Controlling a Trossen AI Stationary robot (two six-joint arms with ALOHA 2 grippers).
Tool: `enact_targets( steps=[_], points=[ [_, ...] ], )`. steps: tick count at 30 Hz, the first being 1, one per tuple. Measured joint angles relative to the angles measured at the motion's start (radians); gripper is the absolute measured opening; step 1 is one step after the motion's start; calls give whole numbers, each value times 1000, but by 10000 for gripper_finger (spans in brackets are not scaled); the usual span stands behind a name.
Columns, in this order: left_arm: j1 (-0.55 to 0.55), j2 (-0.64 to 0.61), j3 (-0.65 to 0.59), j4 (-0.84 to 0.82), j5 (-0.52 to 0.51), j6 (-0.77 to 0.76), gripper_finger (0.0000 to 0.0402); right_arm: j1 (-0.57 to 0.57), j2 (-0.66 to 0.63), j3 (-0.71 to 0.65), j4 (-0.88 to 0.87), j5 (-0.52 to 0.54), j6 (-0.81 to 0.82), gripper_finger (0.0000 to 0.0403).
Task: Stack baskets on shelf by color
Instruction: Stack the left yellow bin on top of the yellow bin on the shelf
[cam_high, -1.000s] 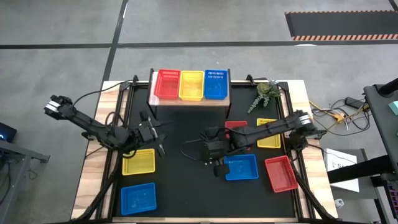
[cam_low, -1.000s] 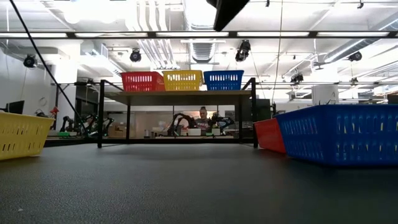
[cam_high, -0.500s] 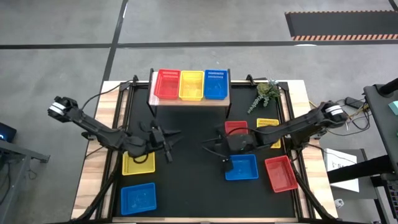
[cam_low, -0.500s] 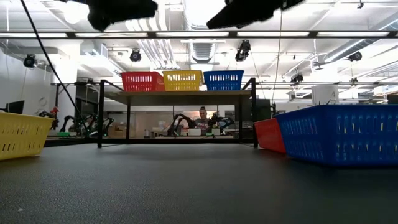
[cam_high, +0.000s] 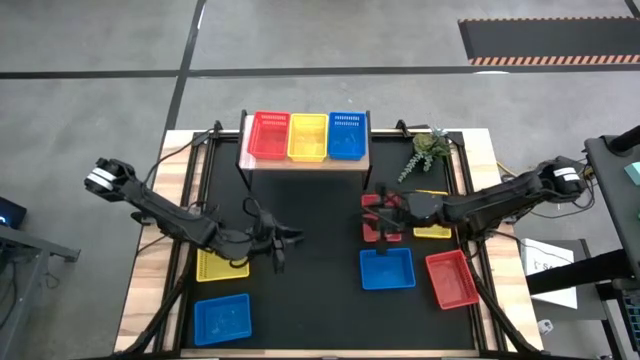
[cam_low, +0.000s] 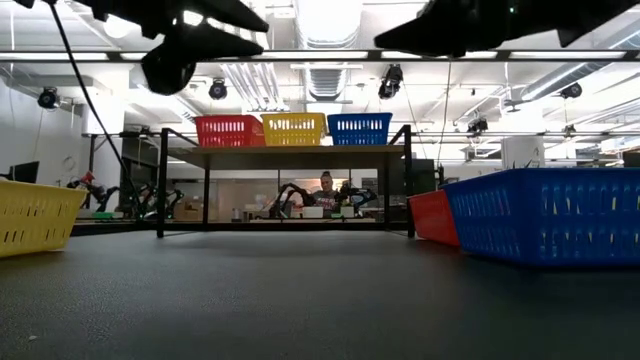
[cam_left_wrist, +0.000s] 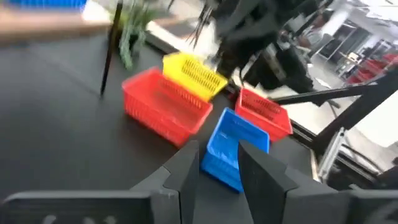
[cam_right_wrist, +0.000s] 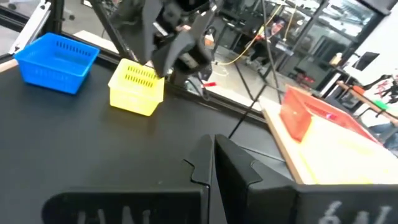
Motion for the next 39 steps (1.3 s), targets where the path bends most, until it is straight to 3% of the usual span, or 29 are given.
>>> enact_targets(
  steps=[6,10,20,25,31,39],
  points=[
    [0,62,99,-361,27,-375,83,-3,-96,-41,-15,0,-3,9],
    [0,134,231,-651,135,-559,72,-3,-154,-52,-82,0,5,9],
    [12,330,628,-1256,402,-700,54,-3,-254,-53,-237,0,6,9],
    [14,390,745,-1579,494,-797,53,-3,-281,-53,-287,0,17,9],
    [18,395,733,-1632,608,-911,53,-3,-291,-53,-326,0,33,9],
    [32,391,720,-1644,646,-902,85,-3,-291,-53,-328,0,30,9]
  ],
)
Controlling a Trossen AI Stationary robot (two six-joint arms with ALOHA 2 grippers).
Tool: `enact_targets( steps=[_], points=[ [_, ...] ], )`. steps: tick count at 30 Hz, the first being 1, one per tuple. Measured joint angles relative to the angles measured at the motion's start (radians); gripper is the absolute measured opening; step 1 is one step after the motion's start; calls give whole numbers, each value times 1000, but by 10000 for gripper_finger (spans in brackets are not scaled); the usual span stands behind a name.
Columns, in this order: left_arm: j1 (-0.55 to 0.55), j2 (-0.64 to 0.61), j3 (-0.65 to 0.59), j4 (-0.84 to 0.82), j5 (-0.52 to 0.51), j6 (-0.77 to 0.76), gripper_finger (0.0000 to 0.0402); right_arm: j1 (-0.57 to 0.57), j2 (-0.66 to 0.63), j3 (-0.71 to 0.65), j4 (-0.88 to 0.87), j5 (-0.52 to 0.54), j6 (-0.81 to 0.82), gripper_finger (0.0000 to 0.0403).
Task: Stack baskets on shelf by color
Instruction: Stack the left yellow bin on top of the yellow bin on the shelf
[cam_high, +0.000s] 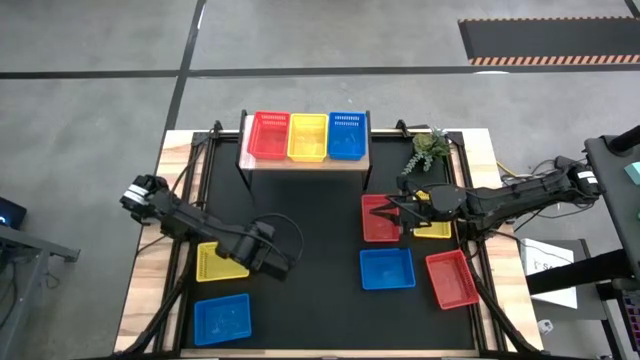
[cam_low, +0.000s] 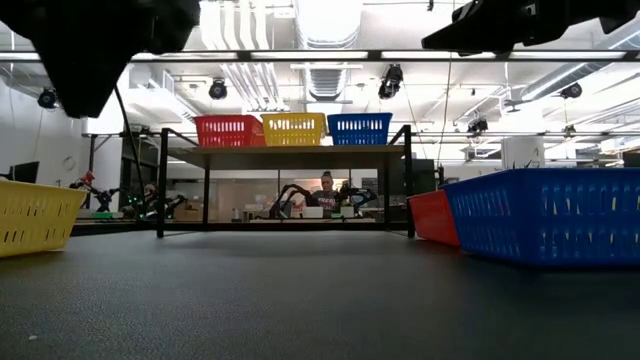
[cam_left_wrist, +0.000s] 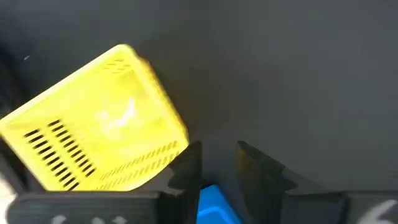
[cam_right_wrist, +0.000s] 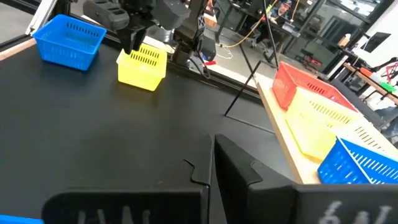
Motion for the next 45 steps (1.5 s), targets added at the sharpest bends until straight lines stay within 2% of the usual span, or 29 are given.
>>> enact_targets(
  steps=[7,10,13,21,31,37,45],
  points=[
    [0,-13,-93,-37,34,-46,165,0,0,0,-5,0,-9,9],
    [0,-13,-141,-15,32,-51,184,0,0,0,-8,0,-9,9],
    [1,-12,-183,46,31,-52,188,0,0,0,-19,0,-9,9],
    [1,-13,-255,79,17,-55,189,0,0,0,-26,0,-8,9],
    [1,-12,-355,254,1,-80,188,0,0,0,-27,0,-6,9],
    [1,-12,-367,264,-1,-80,151,0,0,0,-31,0,-6,9],
    [1,-12,-366,279,-1,-81,40,0,0,0,-34,0,-5,9]
  ],
)
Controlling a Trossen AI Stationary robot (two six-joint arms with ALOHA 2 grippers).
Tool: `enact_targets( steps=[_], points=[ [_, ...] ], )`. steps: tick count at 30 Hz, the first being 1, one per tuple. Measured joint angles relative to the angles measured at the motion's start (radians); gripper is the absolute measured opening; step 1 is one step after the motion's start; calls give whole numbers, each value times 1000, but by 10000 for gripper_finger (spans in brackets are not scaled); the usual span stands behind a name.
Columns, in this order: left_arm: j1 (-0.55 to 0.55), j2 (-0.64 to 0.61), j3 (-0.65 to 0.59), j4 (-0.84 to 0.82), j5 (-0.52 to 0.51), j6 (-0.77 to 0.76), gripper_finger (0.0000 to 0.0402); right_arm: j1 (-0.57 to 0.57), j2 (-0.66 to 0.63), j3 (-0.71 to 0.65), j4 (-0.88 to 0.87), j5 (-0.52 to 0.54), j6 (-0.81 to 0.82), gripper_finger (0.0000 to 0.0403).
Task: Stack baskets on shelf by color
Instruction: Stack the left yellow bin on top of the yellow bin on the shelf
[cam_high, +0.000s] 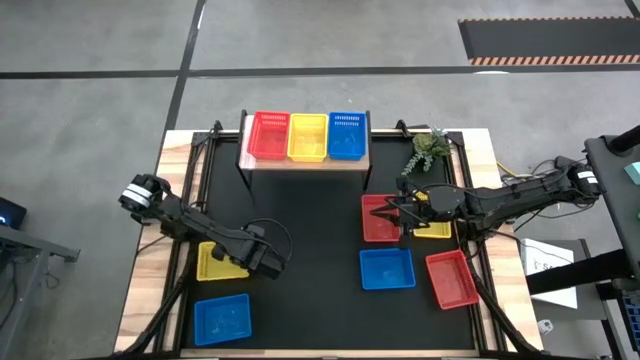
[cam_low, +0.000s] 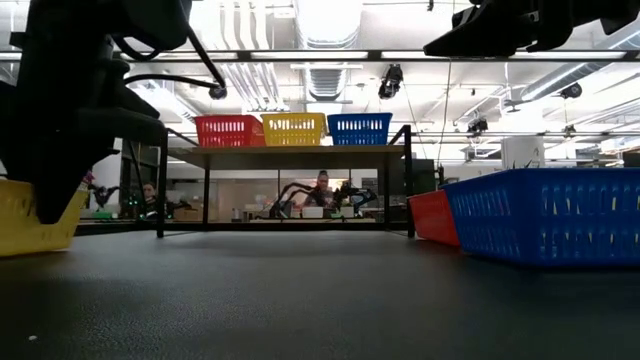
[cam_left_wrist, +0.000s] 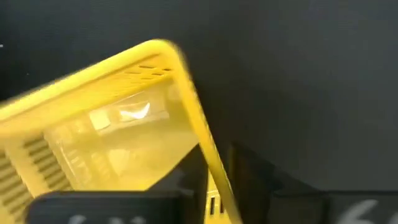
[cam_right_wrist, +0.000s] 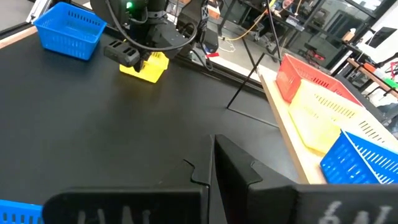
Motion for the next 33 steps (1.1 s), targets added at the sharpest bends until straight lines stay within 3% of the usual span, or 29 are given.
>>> enact_targets(
  steps=[3,10,19,22,28,33],
  points=[
    [0,0,3,2,0,0,7,0,0,0,0,0,0,9],
    [0,0,30,-11,0,15,1,0,0,0,0,4,0,9],
    [0,0,263,-281,-3,180,0,0,0,-1,0,8,0,9],
    [0,2,367,-324,-20,307,0,0,0,-1,0,8,0,9],
    [-3,2,576,-291,-32,745,0,0,0,-2,-2,8,0,9],
    [8,2,711,-297,-136,1017,0,0,0,-2,-4,8,0,9]
  ],
)
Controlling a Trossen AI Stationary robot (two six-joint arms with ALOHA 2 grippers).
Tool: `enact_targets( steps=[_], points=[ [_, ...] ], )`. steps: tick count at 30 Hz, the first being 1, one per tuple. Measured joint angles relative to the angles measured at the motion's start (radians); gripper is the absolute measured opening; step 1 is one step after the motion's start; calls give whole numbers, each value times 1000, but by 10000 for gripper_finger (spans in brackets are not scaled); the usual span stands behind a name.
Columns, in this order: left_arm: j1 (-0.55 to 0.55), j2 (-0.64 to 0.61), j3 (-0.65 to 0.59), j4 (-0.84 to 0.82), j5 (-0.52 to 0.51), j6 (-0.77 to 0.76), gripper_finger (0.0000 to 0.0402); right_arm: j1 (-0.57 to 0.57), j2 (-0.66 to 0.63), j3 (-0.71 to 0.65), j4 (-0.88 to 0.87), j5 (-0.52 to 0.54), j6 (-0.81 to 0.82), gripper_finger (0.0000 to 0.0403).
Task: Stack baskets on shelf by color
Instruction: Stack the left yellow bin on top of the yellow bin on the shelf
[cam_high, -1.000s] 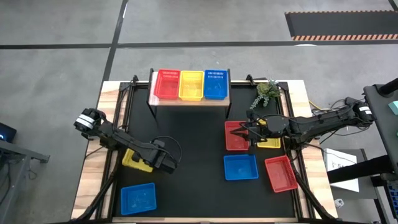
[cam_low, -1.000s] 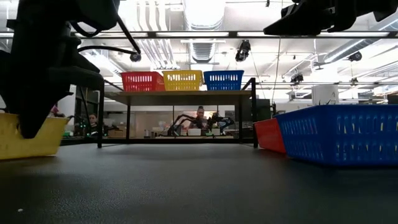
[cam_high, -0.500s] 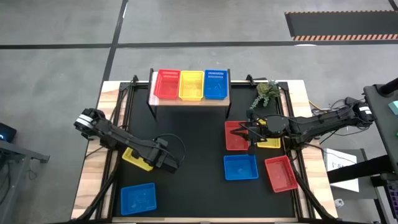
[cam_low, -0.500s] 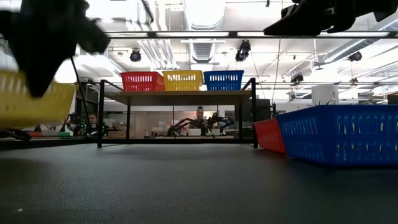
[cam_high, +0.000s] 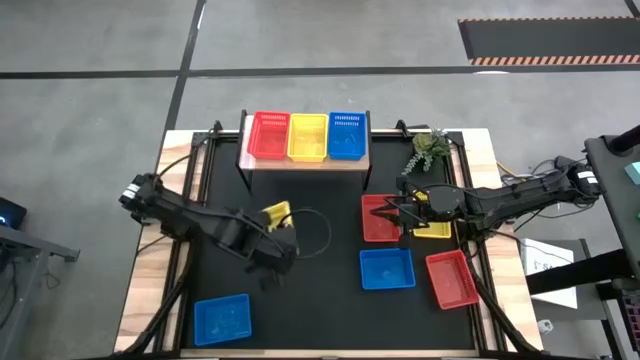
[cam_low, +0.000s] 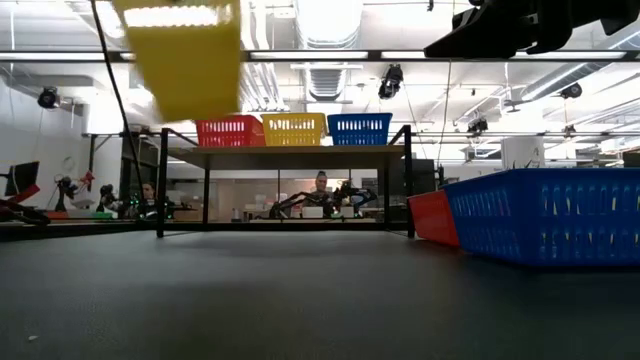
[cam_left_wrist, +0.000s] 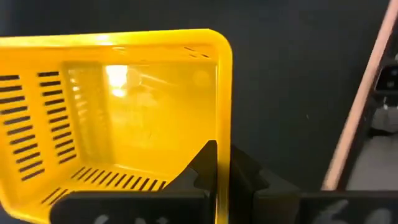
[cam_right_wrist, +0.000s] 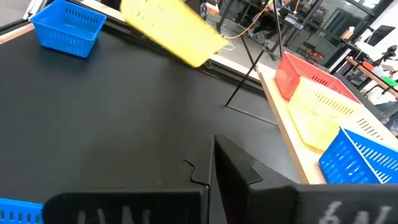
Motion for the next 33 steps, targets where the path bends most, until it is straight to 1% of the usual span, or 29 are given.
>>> enact_targets(
  steps=[3,11,17,21,26,33],
  points=[
    [17,0,69,2,-68,110,0,0,0,0,0,0,0,9],
    [76,1,218,58,-198,450,0,0,0,0,1,1,0,9],
    [181,1,279,71,-213,656,0,0,0,0,1,1,0,9],
    [285,0,296,86,-214,775,0,0,0,0,1,1,0,9],
    [421,4,292,88,-215,884,0,0,0,0,1,1,0,9],
    [562,84,300,77,-215,1047,0,-2,0,0,1,3,-3,9]
  ],
)
